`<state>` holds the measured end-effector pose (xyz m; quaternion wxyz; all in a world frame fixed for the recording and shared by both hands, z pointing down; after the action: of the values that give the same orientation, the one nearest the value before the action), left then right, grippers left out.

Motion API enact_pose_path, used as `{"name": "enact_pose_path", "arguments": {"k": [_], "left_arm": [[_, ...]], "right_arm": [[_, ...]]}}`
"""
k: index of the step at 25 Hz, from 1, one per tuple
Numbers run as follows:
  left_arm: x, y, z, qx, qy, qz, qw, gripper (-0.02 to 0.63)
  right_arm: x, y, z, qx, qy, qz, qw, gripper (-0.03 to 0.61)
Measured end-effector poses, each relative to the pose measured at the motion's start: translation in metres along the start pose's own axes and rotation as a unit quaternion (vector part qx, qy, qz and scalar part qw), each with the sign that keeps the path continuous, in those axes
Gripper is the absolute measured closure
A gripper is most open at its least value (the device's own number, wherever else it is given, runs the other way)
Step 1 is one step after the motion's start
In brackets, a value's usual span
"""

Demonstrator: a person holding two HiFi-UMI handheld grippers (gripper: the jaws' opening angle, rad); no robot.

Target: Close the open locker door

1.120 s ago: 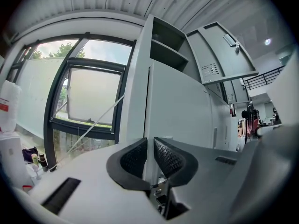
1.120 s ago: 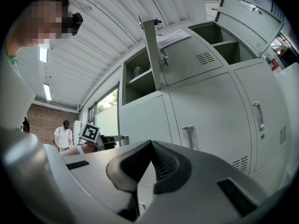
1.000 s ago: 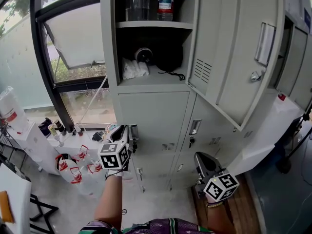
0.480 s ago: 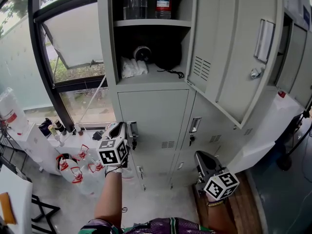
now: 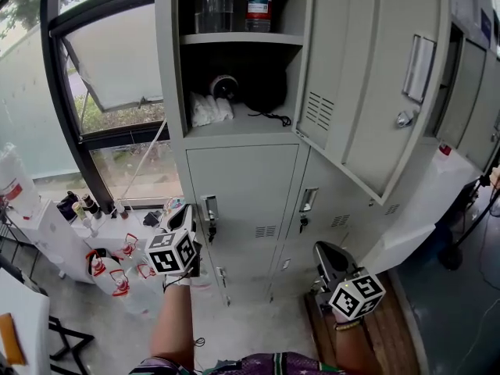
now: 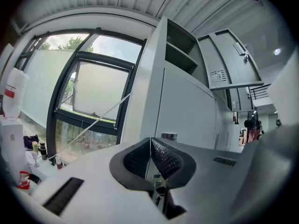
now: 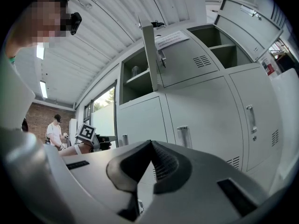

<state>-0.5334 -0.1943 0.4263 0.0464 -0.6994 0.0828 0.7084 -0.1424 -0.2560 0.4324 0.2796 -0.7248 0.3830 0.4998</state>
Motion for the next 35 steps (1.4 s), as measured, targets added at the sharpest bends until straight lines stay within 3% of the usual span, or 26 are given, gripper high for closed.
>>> {"name": "enact_pose_path", "arguments": {"k": [8, 16, 26, 35], "left_arm": [[-0.012, -0.021, -0.011, -0.022, 0.011, -0.008, 0.9997, 0.592], [-0.01, -0.066, -0.045, -0.057, 0.021, -0.023, 0.9979, 0.594], [0.002, -0.139, -0.101, -0.067, 0.028, -0.061, 0.9955, 0.594], [0.027, -0.203, -0.141, -0.069, 0.038, -0.103, 0.9916, 0.594]], "right_arm": [[0.007, -0.012, 0.001, -0.021, -0.02, 0.002, 1.0, 0.572], [0.02, -0.031, 0.0, -0.005, -0.026, -0.013, 1.0, 0.572], [0.04, -0.085, 0.002, -0.003, -0.031, -0.025, 0.999, 0.572], [0.092, -0.163, -0.002, 0.007, -0.061, -0.098, 0.993, 0.571]]}}
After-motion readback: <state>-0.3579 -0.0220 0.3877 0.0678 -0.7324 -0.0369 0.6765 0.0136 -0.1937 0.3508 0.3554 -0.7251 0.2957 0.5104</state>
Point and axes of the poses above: the fingertips, and each gripper's own axes: y forward along the fingers, z to its left, x out of its top, the point moved 9 cm from there along -y, backward along the fingers, and after that the axes turned 10 degrees about y, right-handed, at the moved point
